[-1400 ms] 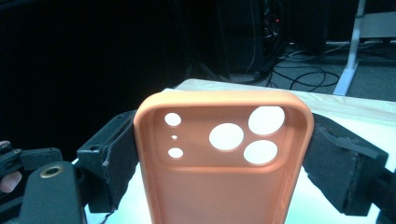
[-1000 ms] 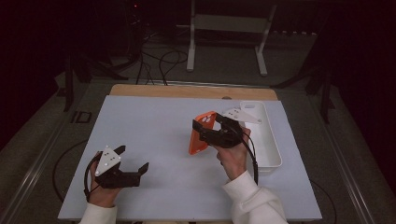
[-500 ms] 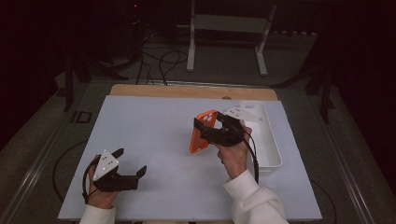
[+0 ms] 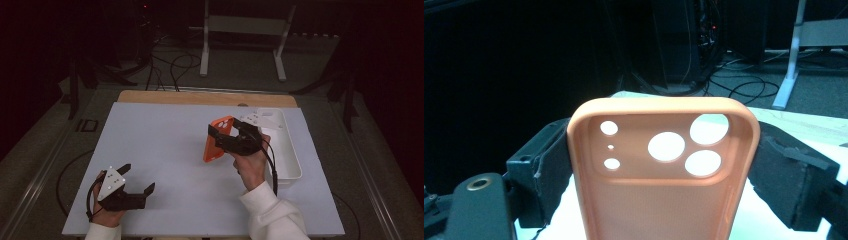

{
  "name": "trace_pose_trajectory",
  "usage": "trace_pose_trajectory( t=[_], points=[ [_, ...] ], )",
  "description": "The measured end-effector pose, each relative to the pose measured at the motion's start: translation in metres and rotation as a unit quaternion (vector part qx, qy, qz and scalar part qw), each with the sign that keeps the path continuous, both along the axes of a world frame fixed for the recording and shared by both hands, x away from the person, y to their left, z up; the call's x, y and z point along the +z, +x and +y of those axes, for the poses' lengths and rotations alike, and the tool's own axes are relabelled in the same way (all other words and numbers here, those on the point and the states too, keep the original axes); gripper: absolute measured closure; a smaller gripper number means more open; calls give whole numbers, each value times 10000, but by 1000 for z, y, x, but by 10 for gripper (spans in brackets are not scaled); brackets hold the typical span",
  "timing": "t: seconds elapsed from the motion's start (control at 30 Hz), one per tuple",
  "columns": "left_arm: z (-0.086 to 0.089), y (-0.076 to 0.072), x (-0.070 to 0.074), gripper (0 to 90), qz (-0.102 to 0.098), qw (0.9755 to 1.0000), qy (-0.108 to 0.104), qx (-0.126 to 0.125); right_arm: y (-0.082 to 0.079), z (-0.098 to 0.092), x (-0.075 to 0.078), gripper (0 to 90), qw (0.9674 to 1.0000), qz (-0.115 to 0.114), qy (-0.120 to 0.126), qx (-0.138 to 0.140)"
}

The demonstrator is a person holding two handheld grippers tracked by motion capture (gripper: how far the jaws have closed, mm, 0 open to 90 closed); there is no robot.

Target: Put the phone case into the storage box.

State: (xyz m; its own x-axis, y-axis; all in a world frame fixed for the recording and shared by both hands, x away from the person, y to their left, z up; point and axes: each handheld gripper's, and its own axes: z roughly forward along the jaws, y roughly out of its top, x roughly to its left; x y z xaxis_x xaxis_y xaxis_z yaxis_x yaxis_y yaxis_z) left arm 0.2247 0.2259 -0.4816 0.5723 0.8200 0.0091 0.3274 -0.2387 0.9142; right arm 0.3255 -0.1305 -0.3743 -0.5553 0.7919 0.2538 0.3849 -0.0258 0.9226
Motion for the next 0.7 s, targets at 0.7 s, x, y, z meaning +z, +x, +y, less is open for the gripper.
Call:
trace_pose_trajectory(
  t=[0.7],
  points=[
    [9,-9,-9,0,6,9999,-66,89,10,0,3,167,9999,5,-36,-140]
  ],
)
